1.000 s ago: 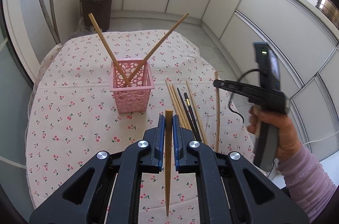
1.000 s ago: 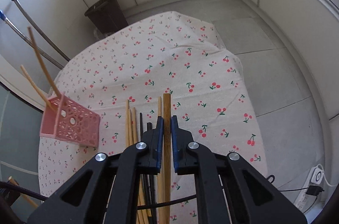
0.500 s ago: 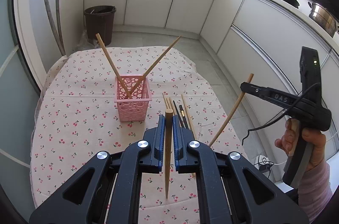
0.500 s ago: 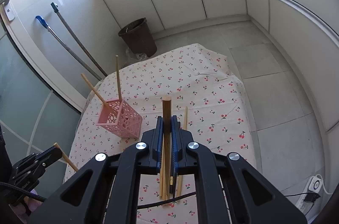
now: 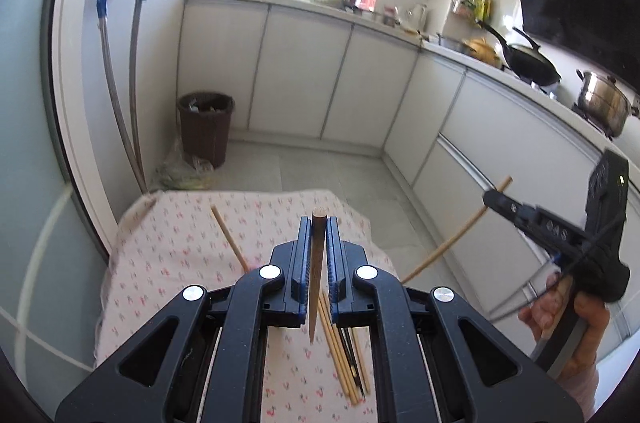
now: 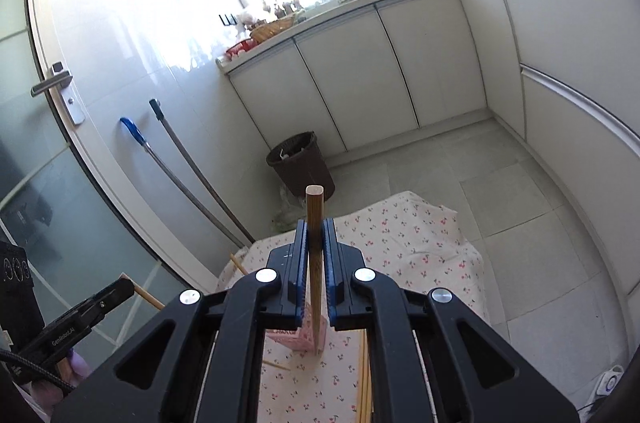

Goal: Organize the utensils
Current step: 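Carry the chopstick with the left gripper over the pink holder, then open the left gripper to release the chopstick into the holder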

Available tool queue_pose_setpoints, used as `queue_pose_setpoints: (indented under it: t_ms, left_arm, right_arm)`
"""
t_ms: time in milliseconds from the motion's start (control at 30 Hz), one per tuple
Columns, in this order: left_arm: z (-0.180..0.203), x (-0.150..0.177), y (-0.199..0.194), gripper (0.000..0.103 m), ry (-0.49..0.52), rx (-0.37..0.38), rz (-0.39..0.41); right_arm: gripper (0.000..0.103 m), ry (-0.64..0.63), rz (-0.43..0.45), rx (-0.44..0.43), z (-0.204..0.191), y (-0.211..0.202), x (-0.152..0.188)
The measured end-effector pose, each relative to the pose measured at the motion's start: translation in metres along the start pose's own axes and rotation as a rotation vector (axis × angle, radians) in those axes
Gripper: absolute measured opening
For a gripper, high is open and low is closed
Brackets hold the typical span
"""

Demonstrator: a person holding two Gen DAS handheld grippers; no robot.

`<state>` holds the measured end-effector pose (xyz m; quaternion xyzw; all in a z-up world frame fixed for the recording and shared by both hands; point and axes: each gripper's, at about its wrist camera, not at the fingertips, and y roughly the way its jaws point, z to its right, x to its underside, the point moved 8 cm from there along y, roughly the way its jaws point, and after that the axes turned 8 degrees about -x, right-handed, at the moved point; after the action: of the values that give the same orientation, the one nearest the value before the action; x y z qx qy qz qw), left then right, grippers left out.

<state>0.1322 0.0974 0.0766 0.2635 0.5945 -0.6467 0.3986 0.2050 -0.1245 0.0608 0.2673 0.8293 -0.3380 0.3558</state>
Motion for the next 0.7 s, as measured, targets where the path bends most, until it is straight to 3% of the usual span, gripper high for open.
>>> queue_pose_setpoints:
  t_ms: [167, 400, 533, 700]
  left_arm:
    - [-0.015, -0.023, 0.011, 0.007, -0.033, -0.041, 0.025]
    - [-0.041, -0.028, 0.036, 0.007, -0.1, -0.064, 0.011]
    - [-0.049, -0.013, 0.069, 0.008, -0.104, -0.079, -0.099]
    - [-0.072, -0.007, 0.074, 0.023, -0.153, -0.143, -0.111]
  right_arm:
    - [0.008, -0.026, 0.01, 0.005, -0.008, 0.013, -0.009]
    - [0.008, -0.01, -0.039, 0.007, -0.006, 0.044, 0.0]
    - [0.008, -0.008, -0.049, 0.004, -0.008, 0.058, 0.001]
    - [0.008, -0.011, -0.051, -0.001, -0.014, 0.067, 0.004]
